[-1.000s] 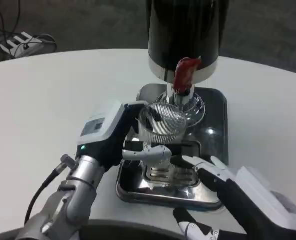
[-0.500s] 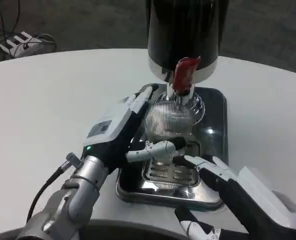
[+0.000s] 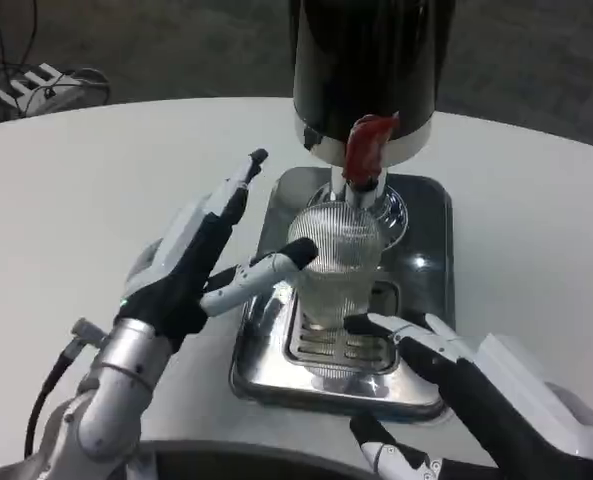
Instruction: Grasp the cup under the faucet to collect the drink, then remove the cup.
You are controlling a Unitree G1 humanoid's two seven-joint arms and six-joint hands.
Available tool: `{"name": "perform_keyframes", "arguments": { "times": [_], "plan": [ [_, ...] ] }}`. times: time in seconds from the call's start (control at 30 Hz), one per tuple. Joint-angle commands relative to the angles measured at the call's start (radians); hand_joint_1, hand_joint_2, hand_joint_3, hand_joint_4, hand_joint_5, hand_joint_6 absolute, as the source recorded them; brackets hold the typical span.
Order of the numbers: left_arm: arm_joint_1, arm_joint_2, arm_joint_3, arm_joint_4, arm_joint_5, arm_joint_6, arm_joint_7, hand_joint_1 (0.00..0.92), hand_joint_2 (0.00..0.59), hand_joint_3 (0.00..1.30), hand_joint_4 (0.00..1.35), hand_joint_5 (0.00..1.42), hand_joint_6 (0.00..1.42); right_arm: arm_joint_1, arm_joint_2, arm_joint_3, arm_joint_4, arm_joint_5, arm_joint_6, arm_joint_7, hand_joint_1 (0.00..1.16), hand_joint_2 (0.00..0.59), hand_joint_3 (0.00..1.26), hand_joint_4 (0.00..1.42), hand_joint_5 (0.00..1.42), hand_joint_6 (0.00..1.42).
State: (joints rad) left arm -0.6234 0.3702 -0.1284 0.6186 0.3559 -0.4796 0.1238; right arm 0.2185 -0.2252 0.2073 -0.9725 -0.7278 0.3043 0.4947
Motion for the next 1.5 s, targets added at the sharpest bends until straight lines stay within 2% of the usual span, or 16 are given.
{"name": "perform_keyframes", "arguments": {
  "times": [0.03, 0.1, 0.2, 0.27, 0.33, 0.4, 0.6, 0.9, 1.1, 1.27, 1.5],
  "plan": [
    [0.145, 0.013, 0.101, -0.178, -0.084, 0.002, 0.013, 0.0, 0.019, 0.0, 0.0, 0.0, 0.0, 0.008, 0.006, 0.008, 0.009, 0.003, -0.002, -0.009, 0.62, 0.487, 0.16, 0.11, 0.0, 0.0],
    [0.192, 0.012, 0.145, -0.266, -0.179, 0.001, -0.046, 0.0, 0.03, 0.0, 0.0, 0.0, 0.0, 0.008, 0.008, 0.012, 0.014, 0.002, -0.004, -0.012, 0.62, 0.489, 0.16, 0.11, 0.0, 0.0],
    [0.242, 0.002, 0.198, -0.418, -0.383, 0.007, -0.166, 0.0, 0.055, 0.0, 0.0, 0.0, 0.0, 0.005, 0.013, 0.017, 0.025, 0.003, -0.005, -0.015, 0.62, 0.49, 0.16, 0.11, 0.0, 0.0],
    [0.254, 0.001, 0.216, -0.492, -0.501, 0.061, -0.251, 0.0, 0.074, 0.0, 0.0, 0.04, 0.01, 0.005, 0.016, 0.018, 0.028, 0.003, -0.007, -0.019, 0.62, 0.49, 0.16, 0.11, 0.0, 0.0],
    [0.247, 0.018, 0.23, -0.57, -0.652, 0.159, -0.365, 0.0, 0.094, 0.04, 0.01, 0.09, 0.05, 0.006, 0.015, 0.016, 0.029, 0.006, -0.008, -0.022, 0.62, 0.491, 0.16, 0.11, 0.0, 0.0],
    [0.237, 0.031, 0.245, -0.625, -0.724, 0.23, -0.425, 0.0, 0.1, 0.07, 0.05, 0.13, 0.1, 0.008, 0.014, 0.011, 0.03, 0.011, -0.008, -0.024, 0.62, 0.491, 0.16, 0.11, 0.0, 0.0],
    [0.204, 0.031, 0.258, -0.694, -0.768, 0.352, -0.498, 0.0, 0.095, 0.13, 0.11, 0.21, 0.19, 0.015, 0.012, 0.004, 0.027, 0.015, -0.008, -0.028, 0.63, 0.491, 0.16, 0.11, 0.0, 0.0],
    [0.106, 0.009, 0.239, -0.644, -0.745, 0.411, -0.563, 0.0, 0.088, 0.15, 0.14, 0.23, 0.2, 0.018, 0.013, 0.006, 0.028, 0.017, -0.01, -0.03, 0.63, 0.491, 0.16, 0.12, 0.0, 0.0],
    [-0.015, 0.0, 0.201, -0.54, -0.722, 0.421, -0.646, 0.0, 0.078, 0.18, 0.17, 0.26, 0.2, 0.016, 0.014, 0.004, 0.03, 0.022, -0.009, -0.034, 0.63, 0.491, 0.16, 0.12, 0.0, 0.0],
    [-0.069, -0.013, 0.177, -0.487, -0.694, 0.401, -0.694, 0.0, 0.077, 0.21, 0.21, 0.29, 0.23, 0.021, 0.013, 0.002, 0.031, 0.022, -0.008, -0.037, 0.63, 0.491, 0.16, 0.12, 0.0, 0.0],
    [-0.143, -0.034, 0.155, -0.396, -0.661, 0.383, -0.75, 0.0, 0.077, 0.21, 0.19, 0.28, 0.23, -0.001, 0.013, 0.003, 0.041, 0.026, -0.004, -0.033, 0.63, 0.491, 0.16, 0.12, 0.0, 0.0]
  ]
}}
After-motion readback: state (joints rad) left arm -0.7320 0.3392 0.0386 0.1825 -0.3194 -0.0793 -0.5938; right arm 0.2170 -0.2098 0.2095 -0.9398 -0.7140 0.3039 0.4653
